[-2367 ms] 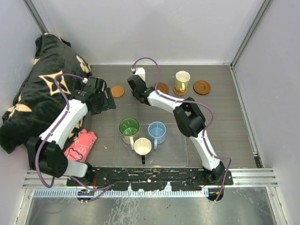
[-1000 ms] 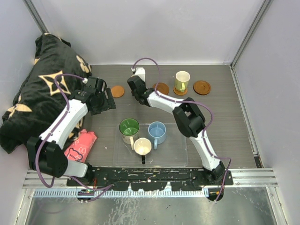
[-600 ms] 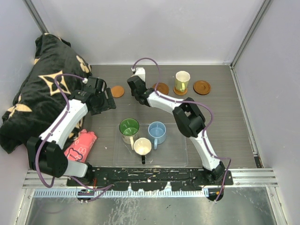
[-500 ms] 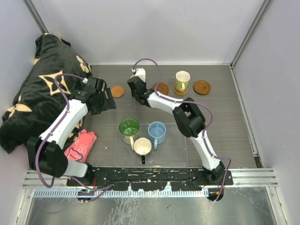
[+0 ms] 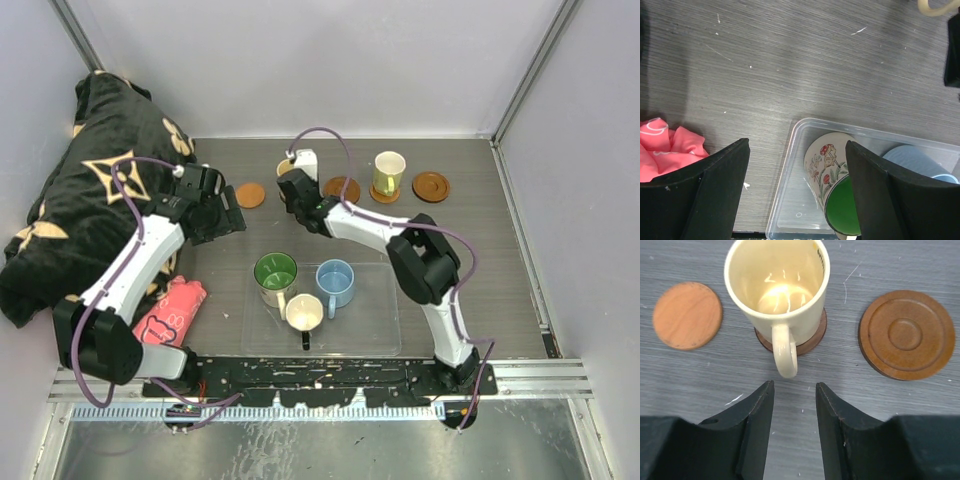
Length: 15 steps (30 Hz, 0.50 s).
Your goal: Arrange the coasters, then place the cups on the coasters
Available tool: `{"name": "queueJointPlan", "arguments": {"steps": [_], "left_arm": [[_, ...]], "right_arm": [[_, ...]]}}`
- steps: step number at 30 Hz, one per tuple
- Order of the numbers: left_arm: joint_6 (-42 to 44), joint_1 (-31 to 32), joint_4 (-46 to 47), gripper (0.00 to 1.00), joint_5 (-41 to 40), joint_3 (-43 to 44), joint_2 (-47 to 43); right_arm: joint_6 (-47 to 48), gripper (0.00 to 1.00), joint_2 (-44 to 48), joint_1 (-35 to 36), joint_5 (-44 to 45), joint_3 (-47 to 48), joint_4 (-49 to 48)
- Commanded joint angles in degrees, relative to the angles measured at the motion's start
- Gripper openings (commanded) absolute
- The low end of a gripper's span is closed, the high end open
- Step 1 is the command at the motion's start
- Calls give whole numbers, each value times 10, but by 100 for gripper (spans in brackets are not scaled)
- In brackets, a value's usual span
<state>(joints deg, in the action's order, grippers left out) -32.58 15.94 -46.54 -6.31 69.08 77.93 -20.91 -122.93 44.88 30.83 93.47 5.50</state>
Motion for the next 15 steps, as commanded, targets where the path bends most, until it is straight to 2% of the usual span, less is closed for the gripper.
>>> {"name": "queueJointPlan", "arguments": {"steps": [1, 8, 15], "left_arm": [[0, -3, 8, 79, -10, 5, -27], [5, 1, 1, 77, 17, -20, -72], [-24, 91, -28, 77, -7, -64, -121]], "right_arm": [[3, 45, 100, 9, 24, -29, -36], [0, 45, 226, 24, 40, -114, -19], [-17, 45, 354, 27, 61, -185, 25]]}}
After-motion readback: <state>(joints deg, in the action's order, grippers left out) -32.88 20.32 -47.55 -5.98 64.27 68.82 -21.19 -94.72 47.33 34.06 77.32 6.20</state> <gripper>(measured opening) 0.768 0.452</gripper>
